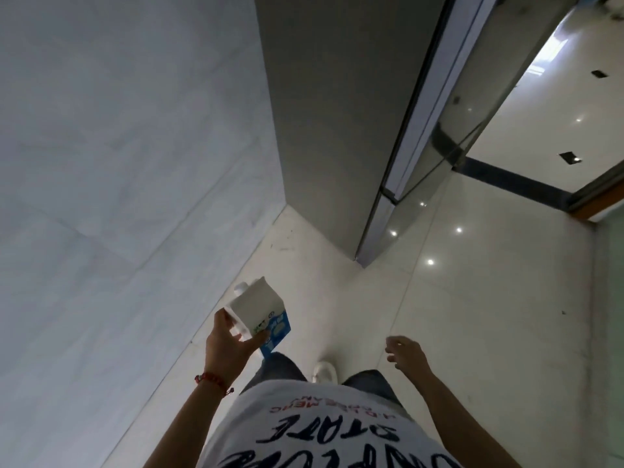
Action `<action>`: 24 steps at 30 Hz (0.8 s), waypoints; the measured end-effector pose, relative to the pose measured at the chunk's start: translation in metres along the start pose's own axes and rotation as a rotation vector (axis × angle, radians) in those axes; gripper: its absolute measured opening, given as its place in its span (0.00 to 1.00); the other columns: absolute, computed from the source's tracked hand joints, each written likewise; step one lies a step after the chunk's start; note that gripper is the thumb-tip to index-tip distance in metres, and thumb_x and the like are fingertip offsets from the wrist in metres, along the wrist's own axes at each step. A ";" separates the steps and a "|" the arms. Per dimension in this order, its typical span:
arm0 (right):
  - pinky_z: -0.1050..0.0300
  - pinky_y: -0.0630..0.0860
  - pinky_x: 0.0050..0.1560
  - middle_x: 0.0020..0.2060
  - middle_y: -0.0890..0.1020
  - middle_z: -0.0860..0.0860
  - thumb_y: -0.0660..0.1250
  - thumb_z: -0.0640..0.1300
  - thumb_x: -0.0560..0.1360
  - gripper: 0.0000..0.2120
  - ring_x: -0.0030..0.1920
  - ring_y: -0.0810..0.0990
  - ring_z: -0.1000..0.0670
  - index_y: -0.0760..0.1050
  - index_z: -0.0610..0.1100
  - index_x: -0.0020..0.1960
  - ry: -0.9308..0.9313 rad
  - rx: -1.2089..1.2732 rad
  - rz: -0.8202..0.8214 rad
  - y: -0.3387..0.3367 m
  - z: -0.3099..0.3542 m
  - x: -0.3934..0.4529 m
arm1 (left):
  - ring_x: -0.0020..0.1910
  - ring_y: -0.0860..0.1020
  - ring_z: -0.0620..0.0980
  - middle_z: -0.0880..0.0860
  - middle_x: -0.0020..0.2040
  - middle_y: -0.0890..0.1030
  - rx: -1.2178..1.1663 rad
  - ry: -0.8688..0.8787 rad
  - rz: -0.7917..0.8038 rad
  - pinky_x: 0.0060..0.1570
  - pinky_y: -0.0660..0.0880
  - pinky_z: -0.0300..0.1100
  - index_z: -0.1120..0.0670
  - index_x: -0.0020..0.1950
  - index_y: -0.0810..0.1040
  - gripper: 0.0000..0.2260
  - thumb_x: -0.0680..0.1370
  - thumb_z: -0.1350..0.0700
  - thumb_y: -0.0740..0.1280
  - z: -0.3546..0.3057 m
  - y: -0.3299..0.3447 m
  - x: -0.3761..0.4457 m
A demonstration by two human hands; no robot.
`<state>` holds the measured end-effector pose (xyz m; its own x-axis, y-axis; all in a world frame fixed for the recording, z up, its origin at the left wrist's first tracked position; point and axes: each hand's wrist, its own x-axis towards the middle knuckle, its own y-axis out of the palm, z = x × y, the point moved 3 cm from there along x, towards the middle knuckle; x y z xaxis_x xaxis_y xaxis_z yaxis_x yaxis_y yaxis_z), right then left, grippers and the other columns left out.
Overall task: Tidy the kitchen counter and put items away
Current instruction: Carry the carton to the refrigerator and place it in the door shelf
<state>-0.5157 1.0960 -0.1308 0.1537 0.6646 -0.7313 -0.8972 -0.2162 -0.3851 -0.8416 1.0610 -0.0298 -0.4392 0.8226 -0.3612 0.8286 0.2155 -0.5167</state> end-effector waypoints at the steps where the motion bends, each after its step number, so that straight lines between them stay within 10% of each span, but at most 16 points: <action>1: 0.56 0.70 0.43 0.44 0.79 0.44 0.60 0.41 0.76 0.07 0.38 0.78 0.47 0.75 0.43 0.42 -0.033 0.005 -0.008 -0.004 0.025 0.010 | 0.57 0.73 0.53 0.61 0.63 0.74 -0.002 -0.009 -0.002 0.48 0.76 0.45 0.61 0.62 0.65 0.29 0.65 0.62 0.75 -0.007 0.000 0.010; 11: 0.53 0.74 0.47 0.44 0.81 0.39 0.61 0.41 0.77 0.14 0.45 0.81 0.39 0.74 0.33 0.57 -0.229 0.097 -0.156 -0.026 0.184 0.088 | 0.64 0.71 0.61 0.63 0.65 0.72 0.043 0.108 0.058 0.55 0.74 0.54 0.61 0.63 0.64 0.29 0.66 0.64 0.74 -0.107 0.025 0.160; 13: 0.54 0.73 0.44 0.46 0.81 0.35 0.60 0.40 0.77 0.12 0.45 0.81 0.39 0.73 0.34 0.57 -0.270 0.164 -0.261 -0.046 0.218 0.097 | 0.64 0.71 0.62 0.63 0.65 0.72 0.062 0.162 0.101 0.56 0.74 0.54 0.62 0.64 0.64 0.30 0.66 0.64 0.74 -0.141 0.035 0.196; 17: 0.74 0.74 0.43 0.47 0.79 0.52 0.64 0.35 0.74 0.16 0.43 0.78 0.68 0.70 0.36 0.62 -0.507 0.419 -0.612 -0.097 0.303 0.089 | 0.63 0.72 0.61 0.62 0.65 0.72 0.060 0.299 0.171 0.56 0.74 0.53 0.62 0.64 0.64 0.31 0.65 0.63 0.74 -0.217 0.049 0.254; 24: 0.61 0.70 0.63 0.64 0.67 0.56 0.72 0.44 0.68 0.34 0.65 0.68 0.56 0.59 0.48 0.69 -0.776 0.545 -1.024 -0.164 0.418 0.067 | 0.58 0.71 0.53 0.61 0.63 0.73 0.013 0.491 0.292 0.56 0.74 0.54 0.61 0.63 0.64 0.30 0.65 0.64 0.74 -0.318 0.076 0.297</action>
<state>-0.5316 1.4752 0.1189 0.7265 0.6168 0.3030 -0.6004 0.7842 -0.1567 -0.7988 1.4890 0.0702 0.0231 0.9957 -0.0893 0.8858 -0.0618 -0.4599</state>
